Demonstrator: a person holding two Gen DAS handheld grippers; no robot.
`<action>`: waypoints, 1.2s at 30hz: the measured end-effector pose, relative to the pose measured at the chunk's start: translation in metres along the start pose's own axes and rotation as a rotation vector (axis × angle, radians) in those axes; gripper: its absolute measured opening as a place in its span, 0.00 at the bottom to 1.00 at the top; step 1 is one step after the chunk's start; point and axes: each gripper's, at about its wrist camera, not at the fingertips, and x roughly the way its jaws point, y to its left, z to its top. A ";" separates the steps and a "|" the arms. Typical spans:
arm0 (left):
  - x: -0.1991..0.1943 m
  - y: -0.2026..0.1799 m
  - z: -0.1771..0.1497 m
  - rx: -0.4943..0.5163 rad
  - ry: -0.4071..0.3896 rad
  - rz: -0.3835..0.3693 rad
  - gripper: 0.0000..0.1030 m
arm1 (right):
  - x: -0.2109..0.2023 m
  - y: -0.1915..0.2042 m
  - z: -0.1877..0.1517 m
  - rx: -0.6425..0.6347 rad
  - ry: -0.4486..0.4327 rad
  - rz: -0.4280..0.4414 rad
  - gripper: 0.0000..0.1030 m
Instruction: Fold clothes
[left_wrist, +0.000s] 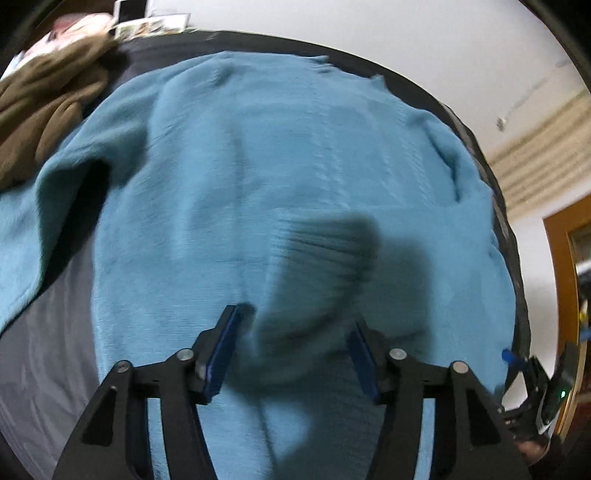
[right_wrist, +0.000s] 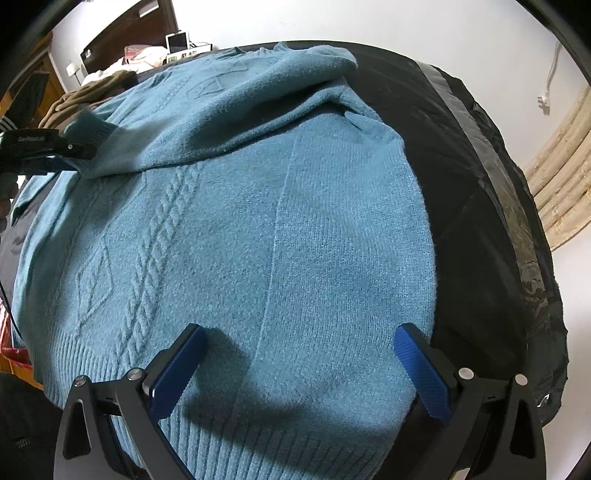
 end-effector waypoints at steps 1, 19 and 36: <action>-0.001 0.003 -0.001 -0.009 0.000 -0.006 0.68 | 0.000 0.000 0.000 0.001 0.000 -0.001 1.00; -0.007 0.039 0.018 0.019 -0.007 -0.245 0.72 | 0.003 -0.006 0.015 0.070 0.089 -0.034 1.00; -0.041 0.024 0.015 0.043 -0.075 -0.120 0.10 | 0.003 -0.017 0.028 0.037 0.175 -0.018 1.00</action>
